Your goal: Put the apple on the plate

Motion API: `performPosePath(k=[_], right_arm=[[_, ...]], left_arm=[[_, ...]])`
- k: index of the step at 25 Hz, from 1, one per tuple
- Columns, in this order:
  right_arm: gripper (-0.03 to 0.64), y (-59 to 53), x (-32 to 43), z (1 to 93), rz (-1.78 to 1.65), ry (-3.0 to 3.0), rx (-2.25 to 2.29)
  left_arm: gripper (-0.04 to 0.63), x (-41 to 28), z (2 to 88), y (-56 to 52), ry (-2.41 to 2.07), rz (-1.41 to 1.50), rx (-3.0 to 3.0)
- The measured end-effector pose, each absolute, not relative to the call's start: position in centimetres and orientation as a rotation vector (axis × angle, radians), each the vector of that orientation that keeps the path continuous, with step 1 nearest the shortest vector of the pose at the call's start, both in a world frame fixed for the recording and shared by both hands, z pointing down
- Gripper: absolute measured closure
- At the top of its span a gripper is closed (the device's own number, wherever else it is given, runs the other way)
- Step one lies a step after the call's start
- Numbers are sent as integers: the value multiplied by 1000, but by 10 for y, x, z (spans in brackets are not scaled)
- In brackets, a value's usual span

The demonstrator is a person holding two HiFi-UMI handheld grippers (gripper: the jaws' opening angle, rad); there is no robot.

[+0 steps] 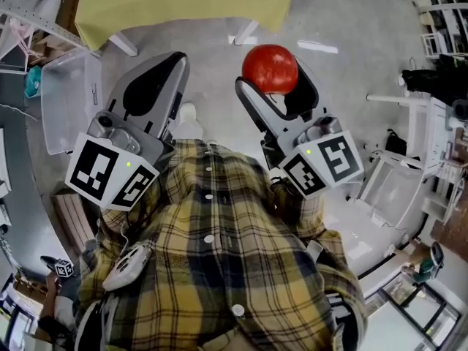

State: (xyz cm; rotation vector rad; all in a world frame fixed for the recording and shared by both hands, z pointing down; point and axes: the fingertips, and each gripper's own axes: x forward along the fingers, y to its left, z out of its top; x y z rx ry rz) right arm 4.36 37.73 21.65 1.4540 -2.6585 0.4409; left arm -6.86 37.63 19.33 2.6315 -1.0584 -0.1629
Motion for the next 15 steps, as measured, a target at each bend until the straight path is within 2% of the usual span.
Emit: performPosePath(k=[15], right_arm=[[236,289,5,243,547,-2537,1544]], left_arm=[[588,-118,221,279,-969,-115,2591]])
